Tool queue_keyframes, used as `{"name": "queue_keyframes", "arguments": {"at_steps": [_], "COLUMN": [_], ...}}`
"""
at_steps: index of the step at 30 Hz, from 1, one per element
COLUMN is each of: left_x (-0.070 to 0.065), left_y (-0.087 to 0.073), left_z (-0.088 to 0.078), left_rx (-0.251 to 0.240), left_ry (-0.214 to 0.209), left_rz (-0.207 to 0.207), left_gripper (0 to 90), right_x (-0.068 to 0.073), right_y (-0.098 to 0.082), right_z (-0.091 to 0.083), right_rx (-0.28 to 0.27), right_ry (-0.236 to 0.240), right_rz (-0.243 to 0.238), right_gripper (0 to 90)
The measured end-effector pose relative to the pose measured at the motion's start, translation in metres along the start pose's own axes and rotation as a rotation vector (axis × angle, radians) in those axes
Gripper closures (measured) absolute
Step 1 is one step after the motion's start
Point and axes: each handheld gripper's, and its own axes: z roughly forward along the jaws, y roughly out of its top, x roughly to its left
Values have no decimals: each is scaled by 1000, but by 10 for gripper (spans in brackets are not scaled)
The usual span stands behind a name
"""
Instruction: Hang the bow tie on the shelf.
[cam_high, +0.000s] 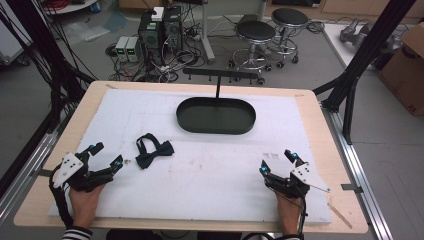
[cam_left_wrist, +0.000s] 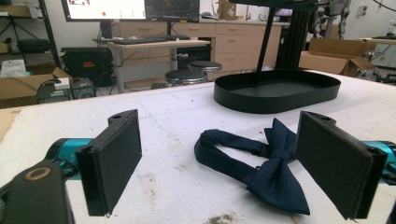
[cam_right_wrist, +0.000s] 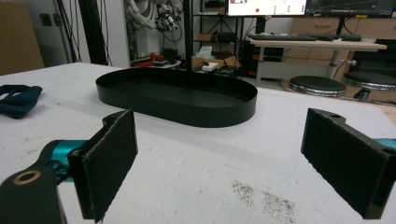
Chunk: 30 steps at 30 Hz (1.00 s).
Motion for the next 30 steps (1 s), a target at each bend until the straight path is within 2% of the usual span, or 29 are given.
{"name": "queue_keyframes", "arguments": {"at_steps": [2, 6, 12, 18, 30], "left_x": [0, -2, -2, -2, -3], "left_y": [0, 0, 0, 0, 1], "left_z": [0, 0, 0, 1, 2], "left_rx": [-1, 1, 2, 2, 16], "left_ry": [1, 3, 6, 16, 23], "left_rz": [-2, 20, 17, 9, 19], "left_gripper": [153, 154, 164, 160, 152], "right_x": [0, -1, 1, 1, 1], "right_y": [0, 0, 0, 0, 0], "right_z": [0, 0, 0, 0, 0], "right_rx": [0, -2, -2, -5, -1], "right_ry": [3, 3, -5, -11, -12], "right_rz": [3, 14, -5, -6, -4], "right_gripper": [98, 98, 98, 98, 98]}}
